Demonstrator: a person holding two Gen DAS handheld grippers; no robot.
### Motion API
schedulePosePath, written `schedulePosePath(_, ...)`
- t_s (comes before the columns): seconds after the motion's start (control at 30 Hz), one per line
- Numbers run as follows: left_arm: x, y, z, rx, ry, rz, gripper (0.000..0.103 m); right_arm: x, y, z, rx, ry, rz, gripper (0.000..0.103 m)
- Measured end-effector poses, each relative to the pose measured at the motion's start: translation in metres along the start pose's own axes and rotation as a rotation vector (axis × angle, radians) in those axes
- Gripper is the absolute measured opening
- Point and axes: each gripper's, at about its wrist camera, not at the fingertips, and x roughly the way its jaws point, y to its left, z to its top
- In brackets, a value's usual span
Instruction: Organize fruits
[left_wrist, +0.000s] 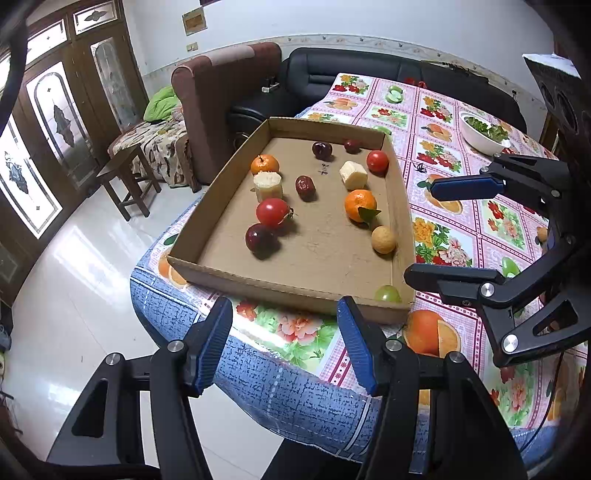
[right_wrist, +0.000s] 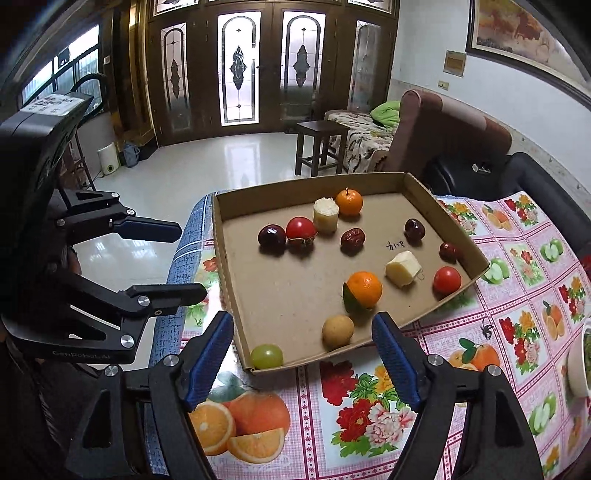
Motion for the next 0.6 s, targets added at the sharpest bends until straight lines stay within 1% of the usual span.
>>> schedulePosePath(0.23, -0.009, 0.001, -0.001, -0.003, -0.038, 0.005, 0.058, -0.004, 0.002, -0.001, -0.01, -0.004, -0.006, 0.079)
schedulePosePath(0.6, -0.012, 0.006, -0.002, -0.013, -0.046, 0.008, 0.059, -0.005, 0.004, -0.002, -0.024, 0.004, -0.013, 0.079)
